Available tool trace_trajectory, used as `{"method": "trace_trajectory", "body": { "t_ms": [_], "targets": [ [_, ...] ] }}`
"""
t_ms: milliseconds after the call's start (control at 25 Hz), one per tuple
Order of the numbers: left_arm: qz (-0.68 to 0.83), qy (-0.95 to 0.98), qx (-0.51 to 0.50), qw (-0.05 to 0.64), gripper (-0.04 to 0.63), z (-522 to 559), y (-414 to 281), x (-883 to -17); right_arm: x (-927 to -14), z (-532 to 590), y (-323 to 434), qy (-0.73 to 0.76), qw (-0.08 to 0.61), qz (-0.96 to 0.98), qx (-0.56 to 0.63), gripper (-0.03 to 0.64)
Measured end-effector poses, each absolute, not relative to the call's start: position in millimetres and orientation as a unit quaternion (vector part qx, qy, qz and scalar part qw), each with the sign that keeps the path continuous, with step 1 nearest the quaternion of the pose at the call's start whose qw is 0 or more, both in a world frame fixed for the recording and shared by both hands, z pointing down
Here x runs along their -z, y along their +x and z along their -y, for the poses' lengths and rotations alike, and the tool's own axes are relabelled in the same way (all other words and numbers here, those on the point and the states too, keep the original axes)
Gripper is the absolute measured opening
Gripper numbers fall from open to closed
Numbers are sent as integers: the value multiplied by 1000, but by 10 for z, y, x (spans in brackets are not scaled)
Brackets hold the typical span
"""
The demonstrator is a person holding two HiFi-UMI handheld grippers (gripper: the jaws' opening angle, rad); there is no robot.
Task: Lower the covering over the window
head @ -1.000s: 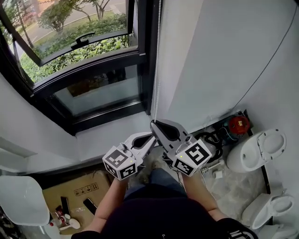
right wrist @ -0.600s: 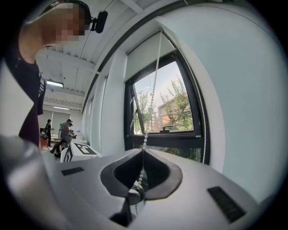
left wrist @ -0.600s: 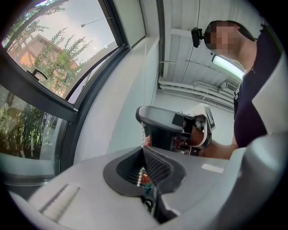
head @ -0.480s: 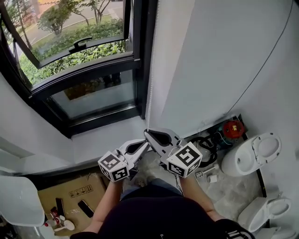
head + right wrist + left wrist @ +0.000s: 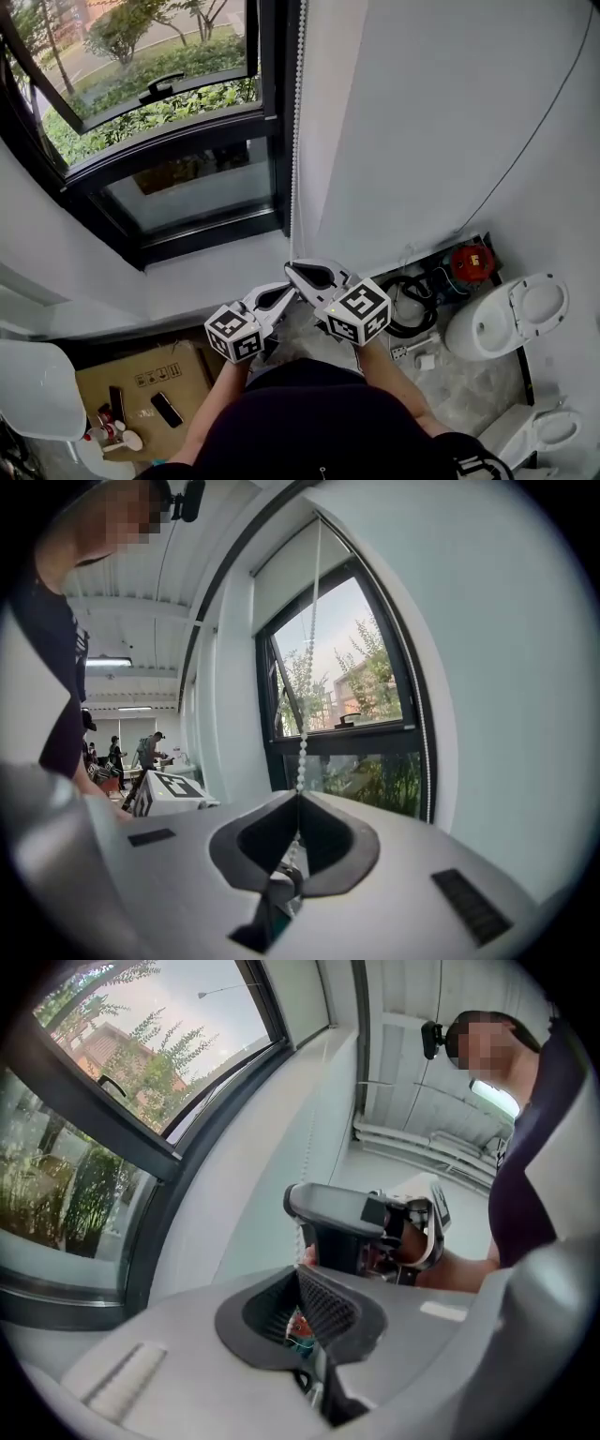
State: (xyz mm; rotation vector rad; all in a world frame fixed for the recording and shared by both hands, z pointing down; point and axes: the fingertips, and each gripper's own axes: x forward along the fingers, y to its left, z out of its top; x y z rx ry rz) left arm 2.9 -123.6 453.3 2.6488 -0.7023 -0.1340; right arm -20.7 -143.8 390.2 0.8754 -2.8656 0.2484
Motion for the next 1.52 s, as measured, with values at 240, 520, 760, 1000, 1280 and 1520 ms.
{"method": "trace_trajectory", "body": {
  "t_ms": [240, 520, 760, 1000, 1280, 1520],
  "targets": [
    [279, 935, 33, 217, 13, 1273, 113, -4902, -4278, 1463, -146, 271, 99, 953, -90, 14],
    [296, 921, 9, 251, 13, 1198, 156, -5209, -4613, 1453, -96, 253, 119, 952, -124, 14],
    [303, 915, -1, 265, 13, 1219, 138, -5270, -4674, 1458, -117, 248, 127, 952, -131, 14],
    [309, 911, -46, 268, 14, 1182, 161, -5460, -4857, 1425, -82, 245, 129, 950, -148, 14],
    [307, 922, -9, 237, 84, 1136, 30, -5166, -4865, 1472, 15, 251, 140, 947, -141, 14],
    [313, 932, 32, 182, 84, 1218, -57, -4659, -4877, 1388, -3, 233, 136, 953, -139, 14]
  ]
}}
